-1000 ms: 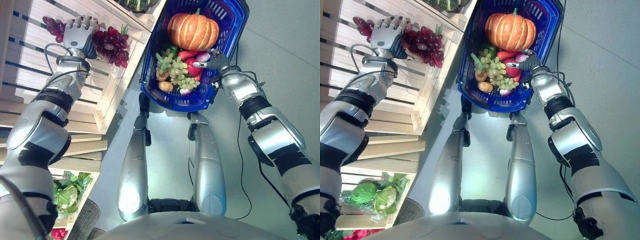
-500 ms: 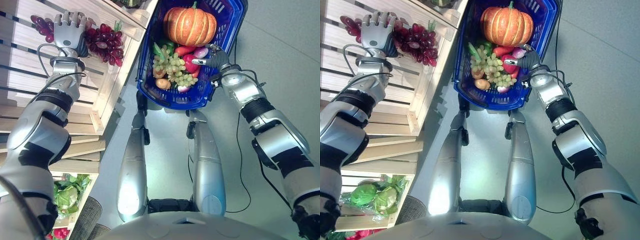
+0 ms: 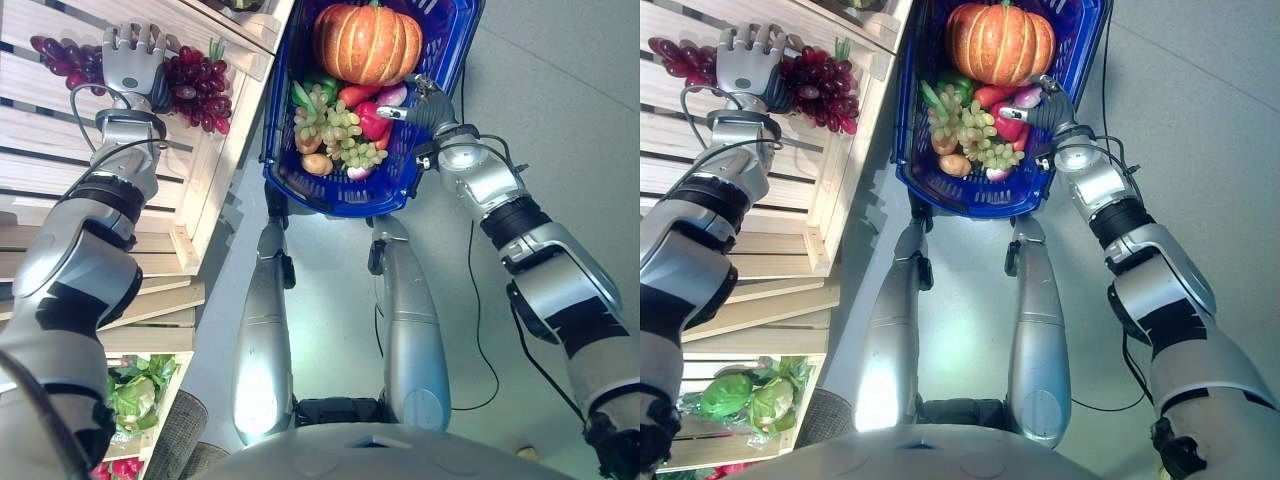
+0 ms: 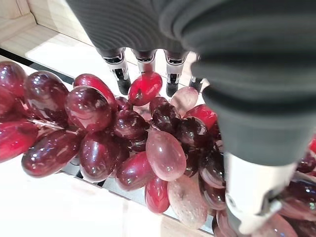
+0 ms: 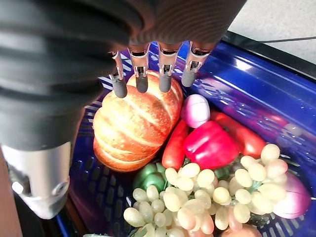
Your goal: Pick up fruits and vegetables into the basket
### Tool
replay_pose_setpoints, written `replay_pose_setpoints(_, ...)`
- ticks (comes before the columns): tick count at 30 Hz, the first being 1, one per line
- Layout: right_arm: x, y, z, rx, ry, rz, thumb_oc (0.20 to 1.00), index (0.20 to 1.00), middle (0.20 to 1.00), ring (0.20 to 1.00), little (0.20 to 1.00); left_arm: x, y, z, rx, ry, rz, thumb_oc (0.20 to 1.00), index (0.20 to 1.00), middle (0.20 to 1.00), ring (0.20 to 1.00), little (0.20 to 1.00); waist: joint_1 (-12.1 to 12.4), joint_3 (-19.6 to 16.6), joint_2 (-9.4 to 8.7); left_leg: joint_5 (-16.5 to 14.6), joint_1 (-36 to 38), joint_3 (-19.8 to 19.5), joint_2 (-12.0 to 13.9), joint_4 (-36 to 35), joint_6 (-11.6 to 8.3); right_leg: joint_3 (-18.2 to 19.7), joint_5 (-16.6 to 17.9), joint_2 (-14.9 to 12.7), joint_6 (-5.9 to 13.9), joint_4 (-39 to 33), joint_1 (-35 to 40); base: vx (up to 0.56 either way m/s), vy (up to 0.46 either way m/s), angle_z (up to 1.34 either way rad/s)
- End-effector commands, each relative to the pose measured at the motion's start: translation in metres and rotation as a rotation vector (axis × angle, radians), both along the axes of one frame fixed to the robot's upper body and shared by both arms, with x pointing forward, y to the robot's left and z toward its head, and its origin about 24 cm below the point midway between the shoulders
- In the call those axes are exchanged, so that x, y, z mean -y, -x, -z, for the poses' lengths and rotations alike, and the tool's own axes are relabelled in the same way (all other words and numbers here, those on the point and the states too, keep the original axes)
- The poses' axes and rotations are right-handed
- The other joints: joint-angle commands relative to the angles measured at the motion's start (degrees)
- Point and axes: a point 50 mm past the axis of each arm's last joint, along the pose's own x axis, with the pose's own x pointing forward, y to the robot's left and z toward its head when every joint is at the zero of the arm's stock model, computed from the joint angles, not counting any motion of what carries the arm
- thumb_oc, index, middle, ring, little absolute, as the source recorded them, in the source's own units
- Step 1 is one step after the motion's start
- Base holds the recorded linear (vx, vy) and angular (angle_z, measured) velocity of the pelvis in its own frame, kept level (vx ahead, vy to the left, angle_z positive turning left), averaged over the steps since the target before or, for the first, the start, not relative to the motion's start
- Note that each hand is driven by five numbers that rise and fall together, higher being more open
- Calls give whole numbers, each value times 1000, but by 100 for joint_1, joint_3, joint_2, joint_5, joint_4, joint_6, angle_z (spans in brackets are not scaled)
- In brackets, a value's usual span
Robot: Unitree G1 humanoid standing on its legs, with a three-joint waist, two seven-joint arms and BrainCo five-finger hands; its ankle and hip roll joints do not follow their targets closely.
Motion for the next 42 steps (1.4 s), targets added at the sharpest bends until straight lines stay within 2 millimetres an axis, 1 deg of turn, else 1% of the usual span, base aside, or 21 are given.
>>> replay_pose_setpoints(1, 3, 5, -1, 40, -36, -4, 1000, 1000, 1000, 1000, 1000, -20, 5, 2, 2, 20, -112, 1000, 1000, 1000, 1000, 1000, -62, -161, -47, -198, -317, 291, -385, 293, 191, -298, -99, 467, 192, -355, 279, 0, 0, 0)
replay_pose_setpoints(2, 3, 5, -1, 40, -38, -4, 1000, 1000, 1000, 1000, 1000, -20, 5, 3, -2, 19, -115, 953, 953, 953, 953, 953, -63, -161, -52, -199, -321, 289, -386, 297, 191, -299, -96, 467, 191, -359, 278, 0, 0, 0)
replay_pose_setpoints(3, 2, 5, -1, 42, -40, -4, 1000, 1000, 1000, 1000, 1000, -21, 5, 4, -9, 18, -119, 793, 793, 793, 793, 793, -65, -161, -56, -198, -328, 288, -385, 302, 187, -296, -88, 469, 194, -362, 272, 0, 0, 0)
replay_pose_setpoints(5, 2, 5, -1, 45, -43, -5, 1000, 1000, 1000, 1000, 1000, -22, 5, 6, -20, 18, -124, 598, 598, 598, 598, 598, -66, -161, -63, -200, -360, 274, -386, 311, 185, -289, -80, 472, 196, -359, 242, 0, 0, 0)
replay_pose_setpoints(7, 2, 5, -1, 46, -46, -6, 1000, 1000, 1000, 1000, 1000, -22, 5, 7, -34, 16, -128, 485, 485, 485, 485, 485, -69, -161, -75, -201, -372, 272, -383, 323, 185, -287, -74, 473, 199, -352, 233, 0, 0, 0)
replay_pose_setpoints(8, 1, 5, -1, 47, -46, -6, 1000, 1000, 1000, 1000, 1000, -22, 5, 8, -39, 15, -130, 464, 464, 464, 464, 464, -69, -161, -78, -200, -368, 273, -381, 315, 182, -287, -71, 475, 201, -356, 235, 0, 0, 0)
replay_pose_setpoints(10, 0, 6, -1, 48, -49, -6, 1000, 1000, 1000, 1000, 1000, -23, 5, 10, -50, 20, -137, 470, 470, 470, 470, 470, -71, -161, -80, -196, -374, 267, -382, 319, 180, -282, -61, 475, 205, -358, 229, 0, 0, 0)
replay_pose_setpoints(12, -1, 6, -1, 49, -50, -6, 1000, 1000, 1000, 1000, 1000, -23, 5, 12, -64, 22, -143, 445, 445, 445, 445, 445, -74, -161, -84, -198, -379, 263, -384, 315, 178, -282, -57, 471, 207, -369, 224, 0, 0, 0)
replay_pose_setpoints(13, -1, 6, -1, 50, -51, -7, 1000, 1000, 1000, 1000, 1000, -25, 6, 15, -79, 25, -148, 282, 282, 282, 282, 282, -76, -161, -82, -196, -389, 264, -382, 322, 171, -279, -52, 464, 211, -374, 218, 0, 0, 0)
replay_pose_setpoints(14, -1, 6, -1, 51, -51, -7, 1000, 1000, 1000, 1000, 1000, -25, 6, 17, -87, 30, -151, 200, 200, 200, 200, 200, -76, -161, -80, -198, -398, 261, -385, 325, 171, -276, -51, 462, 213, -376, 210, 0, 0, 0)
replay_pose_setpoints(20, -2, 6, 1, 52, -53, -8, 1000, 1000, 1000, 1000, 1000, -27, 7, 30, -160, 77, -164, 200, 200, 200, 200, 200, -75, -161, -63, -183, -382, 261, -396, 318, 173, -267, -36, 460, 220, -385, 232, 0, 0, 0)
replay_pose_setpoints(22, -2, 7, 1, 52, -55, -10, 1000, 1000, 1000, 1000, 1000, -28, 8, 35, -160, 121, -165, 200, 200, 200, 200, 200, -73, -161, -56, -175, -359, 263, -403, 305, 177, -264, -31, 459, 222, -395, 255, 0, 0, 0)
replay_pose_setpoints(23, -2, 7, 1, 54, -55, -11, 1000, 1000, 1000, 1000, 1000, -29, 8, 37, -150, 185, -160, 200, 200, 200, 200, 200, -71, -161, -50, -175, -352, 265, -408, 304, 179, -263, -31, 457, 223, -396, 260, 0, 0, 0)
replay_pose_setpoints(26, -2, 7, 2, 53, -67, -10, 1000, 1000, 1000, 1000, 1000, -30, 9, 43, -100, 454, -138, 200, 200, 200, 200, 200, -55, -161, -35, -176, -316, 257, -416, 300, 180, -267, -46, 447, 221, -386, 292, 0, 0, 0)
replay_pose_setpoints(27, -3, 8, 3, 50, -79, -9, 1000, 1000, 1000, 1000, 1000, -30, 9, 46, -72, 618, -111, 200, 200, 200, 200, 200, -39, -161, -28, -175, -291, 253, -426, 301, 185, -275, -60, 445, 219, -374, 319, 0, 0, 0)
replay_pose_setpoints(30, -3, 10, 8, 43, -101, -5, 1000, 1000, 1000, 1000, 1000, -27, 10, 53, 6, 1026, -12, 200, 200, 200, 200, 200, -2, -161, -6, -179, -227, 231, -463, 312, 195, -294, -80, 435, 217, -356, 379, -5, -32, 2)
replay_pose_setpoints(31, -3, 10, 10, 41, -105, -3, 1000, 1000, 1000, 1000, 1000, -27, 10, 55, 24, 1118, 18, 200, 200, 200, 200, 200, 5, -161, -1, -185, -206, 226, -472, 312, 196, -298, -88, 431, 216, -355, 399, -4, -38, 3)
replay_pose_setpoints(33, -2, 13, 15, 37, -117, 2, 1000, 1000, 1000, 1000, 1000, -26, 12, 60, 83, 1380, 120, 200, 200, 200, 200, 200, 29, -161, 15, -206, -134, 225, -490, 301, 199, -316, -122, 416, 213, -350, 459, -1, -31, 1)
replay_pose_setpoints(37, -2, 16, 22, 31, -133, 13, 1000, 1000, 1000, 1000, 1000, -22, 17, 74, 136, 1675, 258, 200, 200, 200, 200, 200, 75, -161, 20, -255, -59, 202, -520, 323, 210, -346, -174, 414, 210, -309, 524, -6, -36, 0)
replay_pose_setpoints(41, -3, 17, 24, 29, -147, 11, 1000, 1000, 1000, 1000, 1000, -14, 19, 80, 197, 1887, 395, 200, 200, 200, 200, 200, 104, -161, 0, -290, -10, 177, -521, 315, 228, -360, -209, 429, 199, -289, 564, -5, -16, 0)
replay_pose_setpoints(42, -3, 17, 24, 29, -149, 11, 1000, 1000, 1000, 1000, 1000, -12, 20, 80, 206, 1908, 415, 200, 200, 200, 200, 200, 107, -161, 0, -299, -8, 172, -523, 320, 230, -358, -219, 432, 196, -279, 562, 0, 0, 0)
